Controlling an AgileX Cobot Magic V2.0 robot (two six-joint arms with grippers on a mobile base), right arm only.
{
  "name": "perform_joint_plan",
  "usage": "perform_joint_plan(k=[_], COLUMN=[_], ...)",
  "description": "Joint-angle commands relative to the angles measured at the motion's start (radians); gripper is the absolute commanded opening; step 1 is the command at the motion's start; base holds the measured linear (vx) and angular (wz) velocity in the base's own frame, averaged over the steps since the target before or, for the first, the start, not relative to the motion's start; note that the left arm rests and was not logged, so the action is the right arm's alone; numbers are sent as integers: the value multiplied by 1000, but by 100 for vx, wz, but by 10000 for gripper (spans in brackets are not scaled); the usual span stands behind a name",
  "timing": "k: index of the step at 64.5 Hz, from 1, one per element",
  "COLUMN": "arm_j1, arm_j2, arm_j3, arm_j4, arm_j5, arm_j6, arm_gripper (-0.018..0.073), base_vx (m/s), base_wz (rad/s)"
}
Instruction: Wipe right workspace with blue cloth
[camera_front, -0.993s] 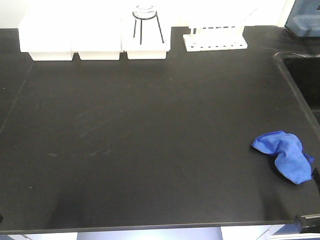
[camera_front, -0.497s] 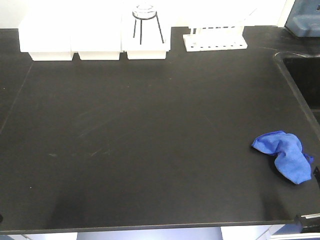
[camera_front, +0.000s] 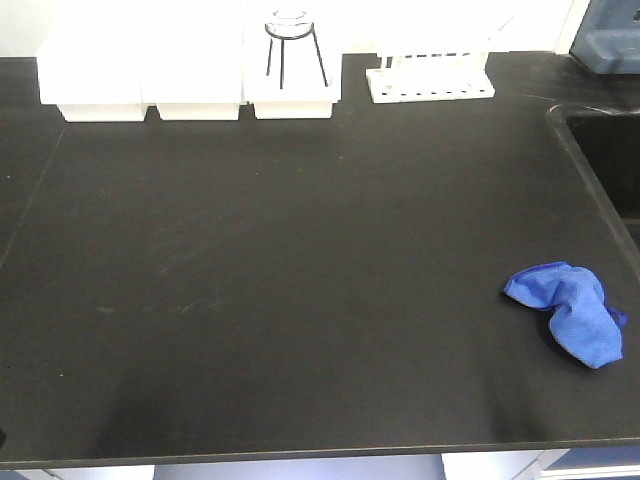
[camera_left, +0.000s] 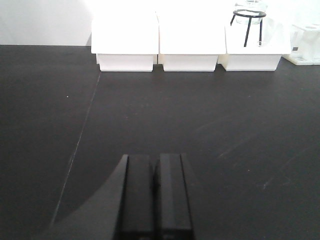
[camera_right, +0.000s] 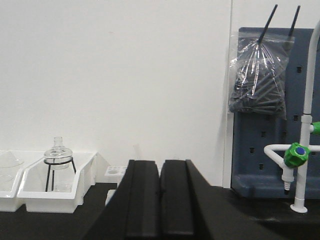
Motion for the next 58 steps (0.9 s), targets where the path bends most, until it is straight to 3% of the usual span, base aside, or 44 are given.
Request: perform_joint_plan(k=[1,6,13,27,34,42,58], arm_j1=[-2,-2,-2,-2,-2,-2,-2], arm_j2=[122,237,368,473,482,482,482], arm_j3=[-159,-275,-362,-374,-374,-374,-374], arm_j4=[-9,-10,5,99,94,65,18], arm_j5=[82,206,276,354,420,474,478], arm_j6=[0,0,3,4,-11,-49,-57], arm_gripper=[-8,-8,-8,0,30,132,470], base_vx=[0,0,0,0,0,0,0], base_wz=[0,0,0,0,0,0,0])
